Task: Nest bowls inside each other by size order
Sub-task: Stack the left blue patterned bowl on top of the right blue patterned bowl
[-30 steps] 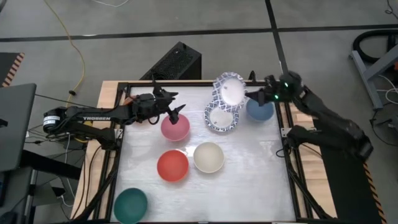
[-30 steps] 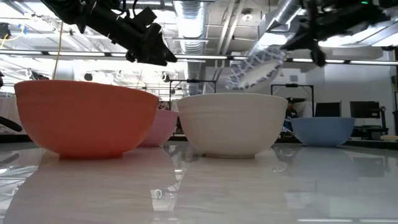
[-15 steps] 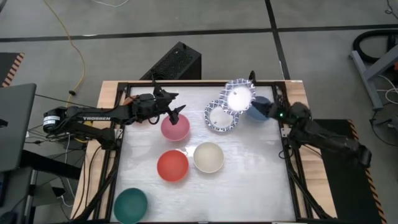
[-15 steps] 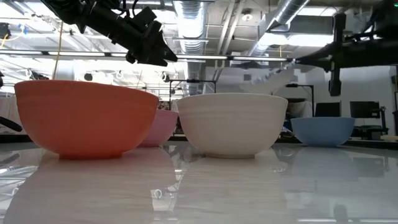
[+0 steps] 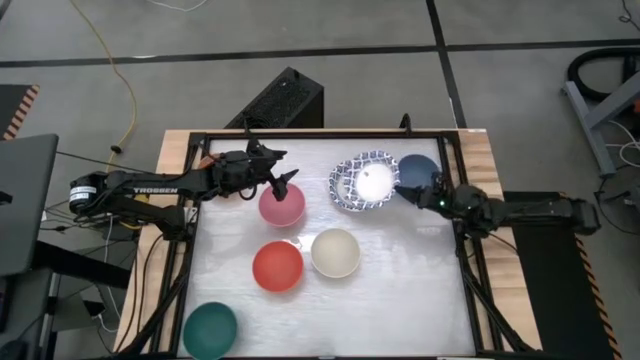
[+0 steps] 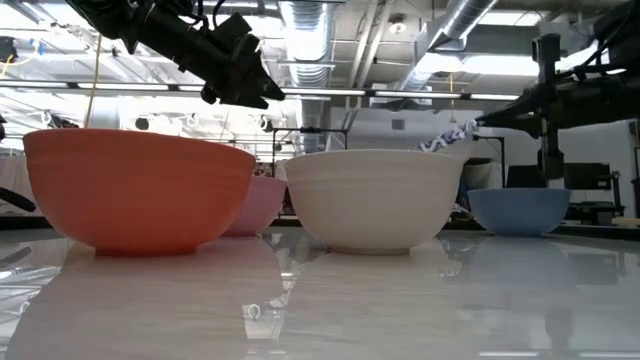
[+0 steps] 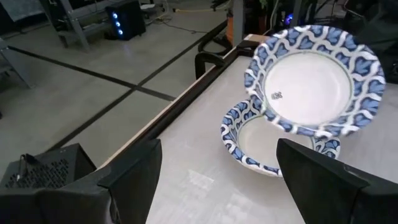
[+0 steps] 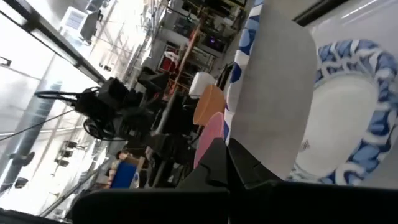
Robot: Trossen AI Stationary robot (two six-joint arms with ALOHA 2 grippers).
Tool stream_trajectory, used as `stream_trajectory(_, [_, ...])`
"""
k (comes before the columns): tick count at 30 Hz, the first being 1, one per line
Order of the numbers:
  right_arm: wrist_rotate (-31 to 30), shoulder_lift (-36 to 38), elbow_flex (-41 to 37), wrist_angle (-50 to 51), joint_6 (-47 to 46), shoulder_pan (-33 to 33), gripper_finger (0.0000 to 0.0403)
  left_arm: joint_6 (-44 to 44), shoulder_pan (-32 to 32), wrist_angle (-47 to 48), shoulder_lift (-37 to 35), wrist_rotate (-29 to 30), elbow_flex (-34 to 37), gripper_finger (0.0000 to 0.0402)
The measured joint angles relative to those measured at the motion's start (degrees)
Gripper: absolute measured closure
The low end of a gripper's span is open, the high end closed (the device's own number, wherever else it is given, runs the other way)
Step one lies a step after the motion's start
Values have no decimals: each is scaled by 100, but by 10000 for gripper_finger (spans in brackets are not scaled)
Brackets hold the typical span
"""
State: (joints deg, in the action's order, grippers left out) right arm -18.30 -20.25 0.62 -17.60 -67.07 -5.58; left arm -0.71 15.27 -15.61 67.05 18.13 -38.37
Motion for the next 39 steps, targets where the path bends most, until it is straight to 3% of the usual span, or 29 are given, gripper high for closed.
stream_trajectory(9, [-733, -679, 0, -426, -348, 259, 402, 13, 0, -8, 0, -2, 0, 93])
stream_trajectory(13, [-745, -1159, 0, -1057, -362, 244, 402, 20, 0, -9, 0, -2, 0, 93])
stream_trajectory(19, [-745, -1911, 2, -1239, -642, 247, 402, 22, 0, -10, 0, -2, 0, 93])
stream_trajectory(26, [-734, -2642, 18, -2691, -360, 160, 402, 22, 0, -11, 0, -1, 0, 93])
stream_trajectory(39, [-653, -3922, 506, -2959, -316, 168, 402, 7, 0, 97, 0, -2, 0, 93])
